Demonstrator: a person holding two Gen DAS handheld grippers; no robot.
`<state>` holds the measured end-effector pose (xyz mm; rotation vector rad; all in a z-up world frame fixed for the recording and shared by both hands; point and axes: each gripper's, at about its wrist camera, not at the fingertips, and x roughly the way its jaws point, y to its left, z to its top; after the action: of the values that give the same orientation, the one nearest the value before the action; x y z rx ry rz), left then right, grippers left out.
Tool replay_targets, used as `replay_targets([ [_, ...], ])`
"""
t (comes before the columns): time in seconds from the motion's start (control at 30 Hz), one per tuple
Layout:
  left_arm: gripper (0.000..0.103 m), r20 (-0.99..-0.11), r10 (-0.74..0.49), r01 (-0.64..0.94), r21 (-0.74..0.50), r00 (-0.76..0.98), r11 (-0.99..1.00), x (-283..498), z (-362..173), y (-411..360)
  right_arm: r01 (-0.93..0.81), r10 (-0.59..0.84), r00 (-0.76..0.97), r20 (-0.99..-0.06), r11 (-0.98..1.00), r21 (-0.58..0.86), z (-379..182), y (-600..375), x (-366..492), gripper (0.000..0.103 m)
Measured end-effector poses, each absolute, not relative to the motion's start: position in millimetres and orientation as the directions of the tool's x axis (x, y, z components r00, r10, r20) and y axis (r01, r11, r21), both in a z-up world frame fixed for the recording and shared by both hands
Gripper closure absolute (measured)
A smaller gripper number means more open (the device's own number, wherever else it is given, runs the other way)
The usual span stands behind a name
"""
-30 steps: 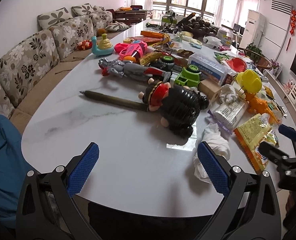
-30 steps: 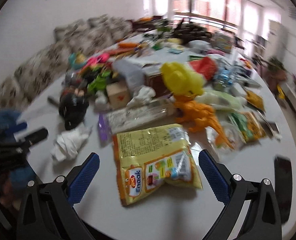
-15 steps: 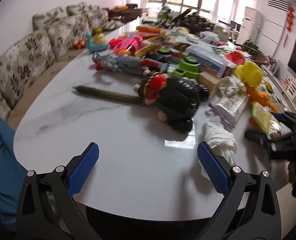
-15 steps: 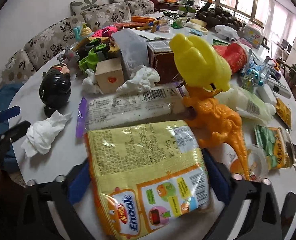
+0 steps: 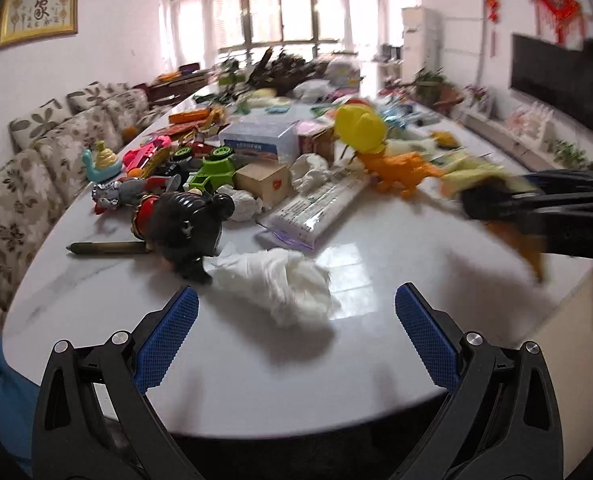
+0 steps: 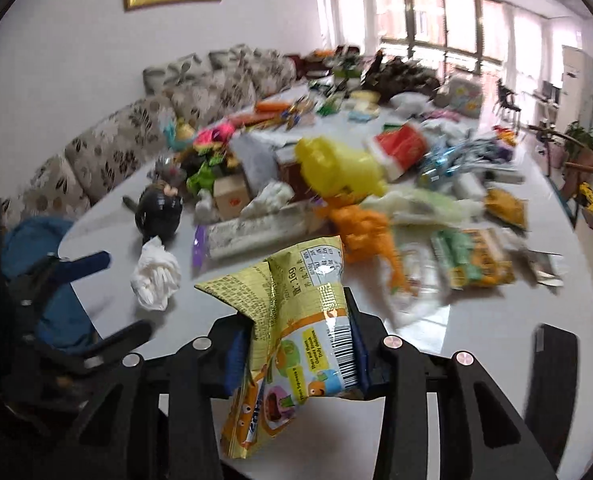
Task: Collect trash
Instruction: 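Grasp the yellow Enaak snack bag with the right tool while the left tool grasps the white tissue, then carry both items into the dark bin and open both tools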
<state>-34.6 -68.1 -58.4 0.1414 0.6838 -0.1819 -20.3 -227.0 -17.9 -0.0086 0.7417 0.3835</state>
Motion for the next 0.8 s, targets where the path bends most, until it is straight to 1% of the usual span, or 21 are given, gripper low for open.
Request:
replay_targets([
  [0.07,0.007,-0.67,-0.078,0.155,0.057,0.739,0.986,-15.2,-65.0,-72.7,-0.323,0.338,0.678,-0.653,0.935,0.149,-17.2,-237.6,-25.3,0.062],
  [0.1,0.01,-0.688,-0.061,0.127,0.045,0.724,0.991,-6.3,-68.9,-70.7,-0.314,0.34,0.678,-0.652,0.936,0.16,-17.7,-241.6,-26.7,0.062],
  [0.13,0.036,-0.711,-0.065,0.107,0.014,0.7,0.994,3.5,-74.1,-69.1,-0.304,0.343,0.677,-0.651,0.936,0.178,-19.8,-247.2,-29.7,0.062],
  [0.2,0.07,-0.702,-0.055,0.083,0.006,0.71,0.997,5.4,-71.5,-63.9,-0.291,0.343,0.676,-0.653,0.937,0.192,-22.6,-252.9,-35.3,0.062],
  [0.23,0.071,-0.709,-0.131,0.121,-0.065,0.693,0.991,2.0,-65.2,-57.3,-0.294,0.351,0.675,-0.649,0.935,0.2,-22.5,-254.5,-40.8,0.062],
  [0.27,0.071,-0.69,-0.179,0.135,-0.118,0.702,0.984,-6.8,-56.4,-50.1,-0.298,0.36,0.679,-0.64,0.932,0.207,-21.6,-254.9,-48.3,0.062],
  [0.3,0.072,-0.646,-0.209,0.169,-0.125,0.734,0.978,-24.0,-40.8,-43.5,-0.306,0.372,0.681,-0.631,0.927,0.216,-19.9,-254.0,-54.4,0.062],
  [0.37,0.072,-0.561,-0.25,0.248,-0.08,0.79,0.965,-55.9,-16.2,-36.5,-0.34,0.409,0.679,-0.609,0.911,0.234,-13.3,-250.7,-71.7,0.062],
  [0.43,0.071,-0.473,-0.335,0.373,-0.013,0.815,0.928,-99.1,6.3,-27.8,-0.4,0.466,0.655,-0.596,0.882,0.25,-7.7,-241.9,-95.2,0.062],
  [0.47,0.07,-0.464,-0.366,0.42,0.014,0.807,0.907,-113.4,9.8,-24.2,-0.427,0.491,0.634,-0.598,0.866,0.259,-8.0,-236.7,-104.0,0.061],
  [0.5,0.069,-0.476,-0.386,0.458,0.042,0.79,0.888,-126.5,8.8,-20.3,-0.463,0.52,0.6,-0.608,0.845,0.267,-11.2,-229.0,-115.8,0.061],
  [0.53,0.069,-0.524,-0.392,0.497,0.069,0.756,0.865,-139.8,-0.4,-16.3,-0.483,0.532,0.576,-0.621,0.834,0.266,-16.2,-222.8,-125.4,0.061],
  [0.57,0.069,-0.578,-0.39,0.522,0.075,0.717,0.85,-147.4,-13.5,-13.7,-0.51,0.539,0.529,-0.655,0.819,0.262,-29.3,-211.3,-136.8,0.061],
  [0.6,0.069,-0.618,-0.384,0.536,0.072,0.686,0.841,-150.5,-25.8,-13.4,-0.519,0.535,0.496,-0.684,0.814,0.26,-40.9,-203.5,-142.1,0.061],
  [0.63,0.069,-0.677,-0.371,0.551,0.061,0.636,0.833,-153.1,-47.2,-9.9,-0.524,0.53,0.467,-0.708,0.811,0.261,-52.2,-197.2,-145.0,0.061],
  [0.67,0.069,-0.733,-0.348,0.556,0.05,0.584,0.829,-152.1,-70.3,-7.4,-0.521,0.521,0.409,-0.75,0.807,0.277,-77.9,-187.3,-145.5,0.061],
  [0.7,0.063,-0.764,-0.33,0.556,0.045,0.554,0.83,-149.6,-85.9,-6.0,-0.516,0.514,0.38,-0.769,0.808,0.284,-91.5,-181.7,-144.8,0.06],
  [0.73,0.044,-0.801,-0.319,0.564,0.028,0.506,0.826,-145.6,-109.4,-3.2,-0.512,0.49,0.331,-0.807,0.811,0.282,-119.7,-171.5,-140.5,0.056],
  [0.77,0.03,-0.826,-0.302,0.564,0.024,0.476,0.825,-141.6,-129.8,-1.2,-0.515,0.456,0.297,-0.839,0.816,0.262,-142.7,-163.2,-136.2,0.05],
  [0.8,0.011,-0.849,-0.252,0.544,0.048,0.464,0.838,-133.9,-154.1,0.7,-0.513,0.415,0.287,-0.864,0.828,0.227,-159.5,-157.3,-133.4,0.036],
])
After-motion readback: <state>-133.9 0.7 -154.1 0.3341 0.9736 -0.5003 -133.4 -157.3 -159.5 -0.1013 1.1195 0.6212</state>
